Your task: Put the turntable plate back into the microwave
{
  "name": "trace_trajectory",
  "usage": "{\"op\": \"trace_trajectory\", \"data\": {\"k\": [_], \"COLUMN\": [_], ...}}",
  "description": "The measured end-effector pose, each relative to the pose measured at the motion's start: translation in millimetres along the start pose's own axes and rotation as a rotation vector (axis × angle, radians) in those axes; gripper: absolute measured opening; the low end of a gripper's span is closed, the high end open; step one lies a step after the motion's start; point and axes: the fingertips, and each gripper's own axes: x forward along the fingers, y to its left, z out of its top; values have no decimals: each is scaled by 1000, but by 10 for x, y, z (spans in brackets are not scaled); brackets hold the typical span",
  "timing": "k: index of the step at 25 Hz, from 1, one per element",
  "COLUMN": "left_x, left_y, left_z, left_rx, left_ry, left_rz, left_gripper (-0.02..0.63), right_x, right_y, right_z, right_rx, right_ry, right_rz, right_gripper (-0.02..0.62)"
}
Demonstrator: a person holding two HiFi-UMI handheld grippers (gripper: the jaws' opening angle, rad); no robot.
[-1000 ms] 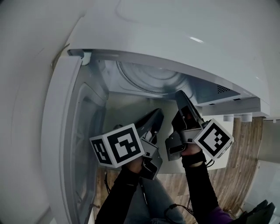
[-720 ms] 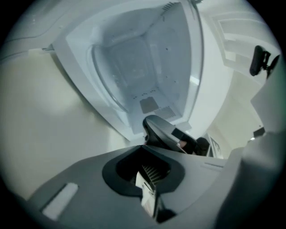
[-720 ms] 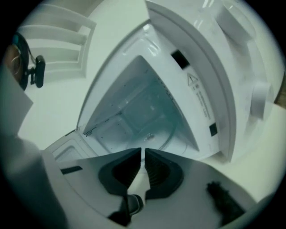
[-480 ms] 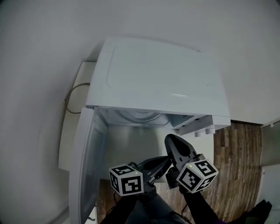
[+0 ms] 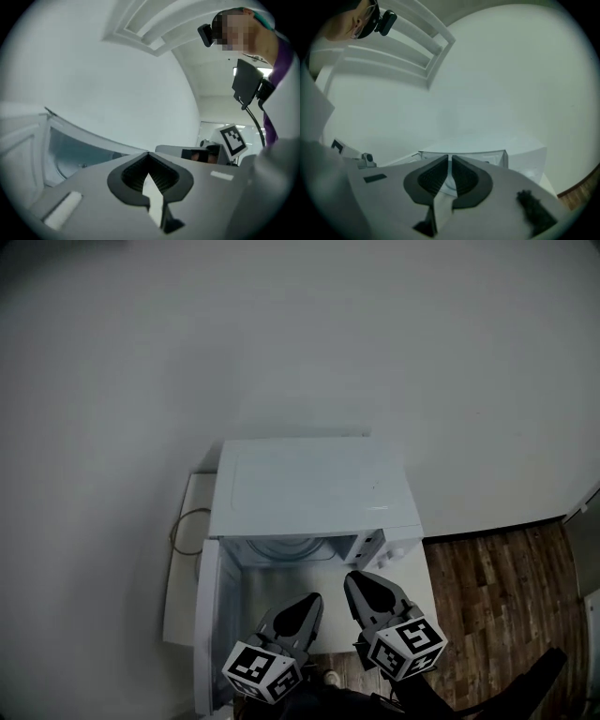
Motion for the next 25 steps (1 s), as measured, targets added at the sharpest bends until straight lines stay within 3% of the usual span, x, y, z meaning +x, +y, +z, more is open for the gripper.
{"op": "trace_trajectory", "data": {"k": [4,8,12,18,25], "left_x": [-22,-49,-22,-14,-27], "left_y": [-31,-113,-163,-173,-148], "left_z": [451,620,669,664,644], "left_rx": [174,304,324,334,283], "left_ry": [-87,-128,-138,-147,-160], "left_rz": [145,187,181,195,201], "left_gripper": [6,6,6,6,6], "right_x": [-91,-122,-156,-164,-179], "right_y": [186,404,422,367,362], "right_z": [289,431,580,492,513], "right_rx": [-132,-222,-244,-240,-250], "right_ry": [-68,-64,-106,-111,-113], "right_rz": [0,11,6,23,21], "right_gripper": [32,24,12,11,11]}}
